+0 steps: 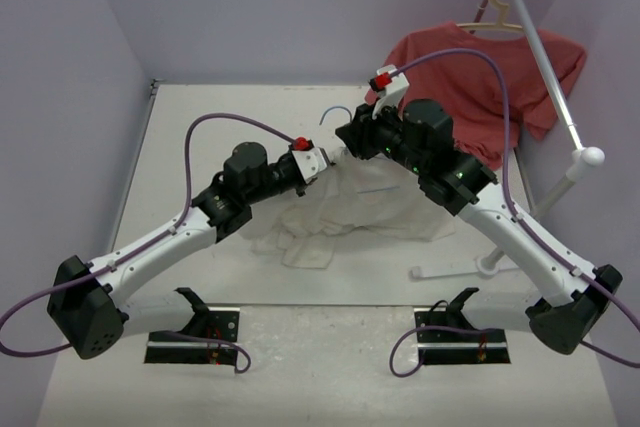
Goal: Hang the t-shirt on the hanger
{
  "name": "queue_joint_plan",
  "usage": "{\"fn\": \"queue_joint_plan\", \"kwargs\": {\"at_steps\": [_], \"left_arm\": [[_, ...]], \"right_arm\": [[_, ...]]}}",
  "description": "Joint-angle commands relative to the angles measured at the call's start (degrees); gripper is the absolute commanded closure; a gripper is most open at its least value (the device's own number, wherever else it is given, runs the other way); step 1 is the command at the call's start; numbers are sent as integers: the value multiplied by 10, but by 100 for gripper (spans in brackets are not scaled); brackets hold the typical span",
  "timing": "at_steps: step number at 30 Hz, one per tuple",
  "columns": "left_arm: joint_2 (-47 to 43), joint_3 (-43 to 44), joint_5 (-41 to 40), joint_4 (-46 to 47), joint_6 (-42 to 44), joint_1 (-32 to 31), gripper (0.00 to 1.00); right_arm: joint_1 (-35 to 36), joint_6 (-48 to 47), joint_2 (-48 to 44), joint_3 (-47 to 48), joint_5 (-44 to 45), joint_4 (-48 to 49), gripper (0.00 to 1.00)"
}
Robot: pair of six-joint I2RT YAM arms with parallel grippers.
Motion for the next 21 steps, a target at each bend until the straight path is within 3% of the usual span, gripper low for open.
{"fn": "queue_joint_plan", "kwargs": {"at_steps": [1, 3, 6, 7, 8, 10, 11, 13, 16, 21], "left_arm": [[-8, 34, 8, 35, -20, 4, 100], [-2, 39, -3, 22, -24, 4, 100], [6, 49, -44, 3, -48, 4, 92], [7, 52, -61, -4, -59, 4, 82], [2, 45, -96, -10, -86, 4, 57], [-12, 27, -114, -2, -99, 4, 40], [-21, 18, -125, 7, -113, 4, 17], [-55, -8, -171, 11, -128, 4, 1], [-117, -40, -265, 9, -145, 5, 0], [-215, -93, -298, 4, -162, 9, 0]], "right_arm": [[2, 2, 5, 15, 38, 45, 100], [4, 1, -3, 5, 44, 61, 100], [5, -2, -21, -15, 67, 83, 100], [5, -4, -26, -21, 76, 88, 100], [5, -13, -36, -29, 83, 93, 100], [5, -18, -44, -34, 91, 93, 100], [5, -19, -50, -37, 97, 93, 100], [3, -30, -60, -44, 110, 92, 100], [-4, -38, -74, -49, 113, 88, 100], [-27, -29, -115, -55, 91, 84, 100]]}}
